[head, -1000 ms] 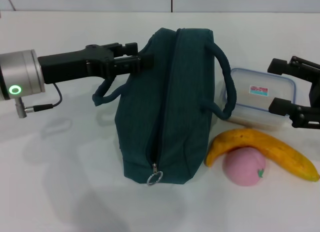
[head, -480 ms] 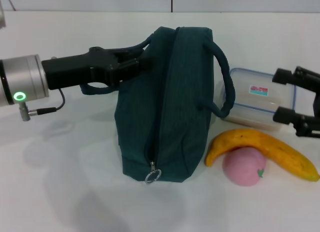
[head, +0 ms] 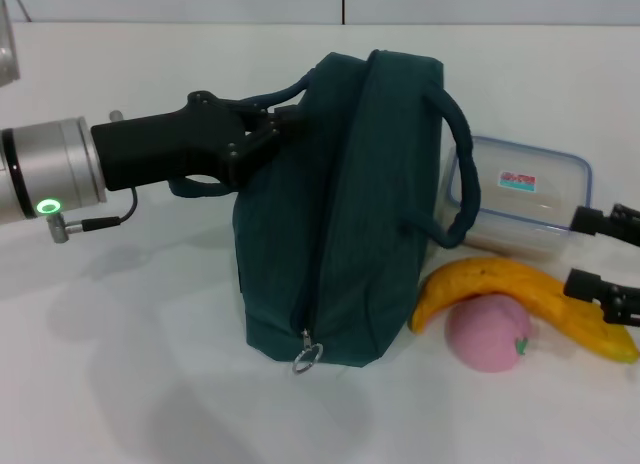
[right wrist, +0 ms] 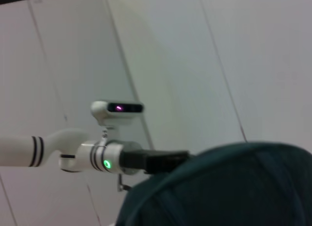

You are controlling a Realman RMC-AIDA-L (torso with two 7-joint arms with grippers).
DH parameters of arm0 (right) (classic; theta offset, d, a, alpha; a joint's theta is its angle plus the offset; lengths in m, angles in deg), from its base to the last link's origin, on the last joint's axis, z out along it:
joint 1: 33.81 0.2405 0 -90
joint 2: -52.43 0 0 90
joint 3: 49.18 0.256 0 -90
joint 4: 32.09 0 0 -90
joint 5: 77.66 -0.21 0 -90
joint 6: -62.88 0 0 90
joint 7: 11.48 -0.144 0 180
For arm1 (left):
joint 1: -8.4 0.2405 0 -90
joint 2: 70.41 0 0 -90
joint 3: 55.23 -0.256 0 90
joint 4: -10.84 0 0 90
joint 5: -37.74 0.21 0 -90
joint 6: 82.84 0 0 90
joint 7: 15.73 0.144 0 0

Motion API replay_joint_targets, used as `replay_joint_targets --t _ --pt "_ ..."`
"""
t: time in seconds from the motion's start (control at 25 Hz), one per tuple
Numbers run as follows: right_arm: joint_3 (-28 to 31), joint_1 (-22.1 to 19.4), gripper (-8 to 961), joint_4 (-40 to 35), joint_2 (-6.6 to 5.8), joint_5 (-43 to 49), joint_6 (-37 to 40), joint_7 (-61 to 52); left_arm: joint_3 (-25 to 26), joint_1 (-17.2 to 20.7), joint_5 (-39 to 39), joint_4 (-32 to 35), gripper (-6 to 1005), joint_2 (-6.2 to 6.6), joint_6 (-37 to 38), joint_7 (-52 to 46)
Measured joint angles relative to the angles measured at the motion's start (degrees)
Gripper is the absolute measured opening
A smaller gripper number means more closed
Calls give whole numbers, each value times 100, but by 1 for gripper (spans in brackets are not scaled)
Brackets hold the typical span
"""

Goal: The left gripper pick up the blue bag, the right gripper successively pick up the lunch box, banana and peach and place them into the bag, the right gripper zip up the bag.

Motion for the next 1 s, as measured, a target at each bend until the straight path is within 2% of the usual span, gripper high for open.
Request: replay_joint_targets --t 0.04,0.36,0.6,0.72,1.0 --pt "-1 -31 840 45 2 1 -8 -1 1 0 -14 -7 50 -6 33 128" --pt "-35 -134 841 279 70 21 -152 -198 9 17 -116 -44 41 -24 275 563" --pt "7 -81 841 259 232 51 -978 -580 10 59 -252 -198 41 -57 288 961" --pt "12 -1 840 248 294 43 -1144 -620 10 63 -355 -220 41 -55 310 1030" --pt "57 167 840 247 334 3 -1727 -970 10 79 -422 -224 41 -29 344 1039"
